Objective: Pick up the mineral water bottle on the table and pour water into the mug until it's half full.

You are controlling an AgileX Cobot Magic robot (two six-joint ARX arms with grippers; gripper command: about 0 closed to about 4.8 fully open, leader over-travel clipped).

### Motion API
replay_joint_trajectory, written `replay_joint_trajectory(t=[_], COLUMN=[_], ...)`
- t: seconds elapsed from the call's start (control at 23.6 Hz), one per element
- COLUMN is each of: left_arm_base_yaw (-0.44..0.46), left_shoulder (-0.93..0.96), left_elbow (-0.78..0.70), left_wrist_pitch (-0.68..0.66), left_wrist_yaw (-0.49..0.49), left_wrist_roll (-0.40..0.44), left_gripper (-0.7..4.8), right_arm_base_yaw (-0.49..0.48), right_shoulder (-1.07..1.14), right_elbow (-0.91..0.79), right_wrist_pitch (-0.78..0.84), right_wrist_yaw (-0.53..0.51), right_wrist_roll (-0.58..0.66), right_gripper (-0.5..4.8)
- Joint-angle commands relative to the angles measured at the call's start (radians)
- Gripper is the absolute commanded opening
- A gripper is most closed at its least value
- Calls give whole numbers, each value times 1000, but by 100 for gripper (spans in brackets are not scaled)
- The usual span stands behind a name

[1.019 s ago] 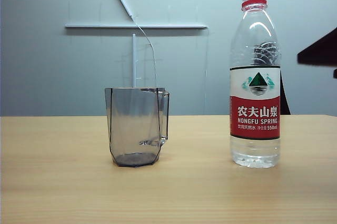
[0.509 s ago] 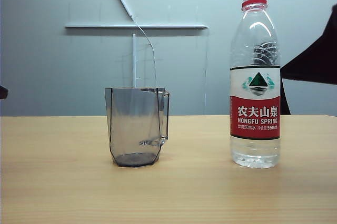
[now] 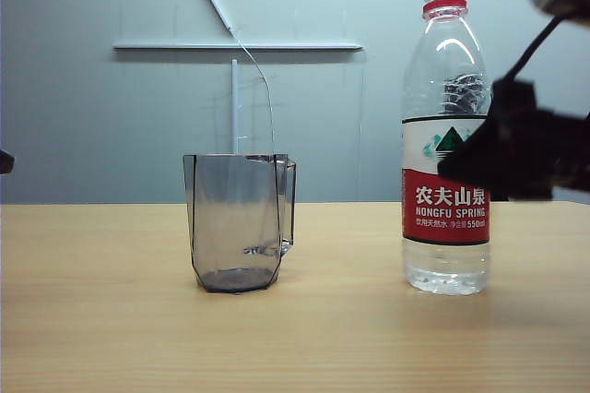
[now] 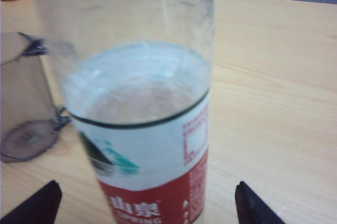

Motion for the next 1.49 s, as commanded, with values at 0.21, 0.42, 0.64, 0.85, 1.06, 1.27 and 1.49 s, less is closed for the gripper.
replay_joint_trajectory(t=[0.21, 0.42, 0.64, 0.85, 1.06, 1.27, 1.49], left_arm_base_yaw=[-1, -1, -1, -1, -1, -1, 4], left_shoulder=[0, -1, -1, -19, -32, -32, -43], left_elbow=[2, 2, 2, 2, 2, 2, 2], left_wrist_pitch=[13, 13, 13, 13, 13, 13, 13], left_wrist_yaw=[1, 1, 2, 1, 1, 1, 1], left_wrist_roll=[-3, -3, -3, -3, -3, -3, -3], left_gripper=[-2, -2, -2, -2, -2, -2, -2], right_arm_base_yaw=[0, 0, 0, 0, 0, 0, 8], right_shoulder=[399, 561, 603, 603, 603, 594, 499], right_elbow=[44, 112, 152, 161, 161, 161, 161], right_wrist_pitch=[448, 513, 513, 513, 513, 513, 513], right_wrist_yaw=[6, 4, 6, 6, 6, 6, 6], right_wrist_roll=[-2, 10, 32, 32, 32, 22, -225], right_gripper=[479, 479, 479, 401, 228, 228, 228])
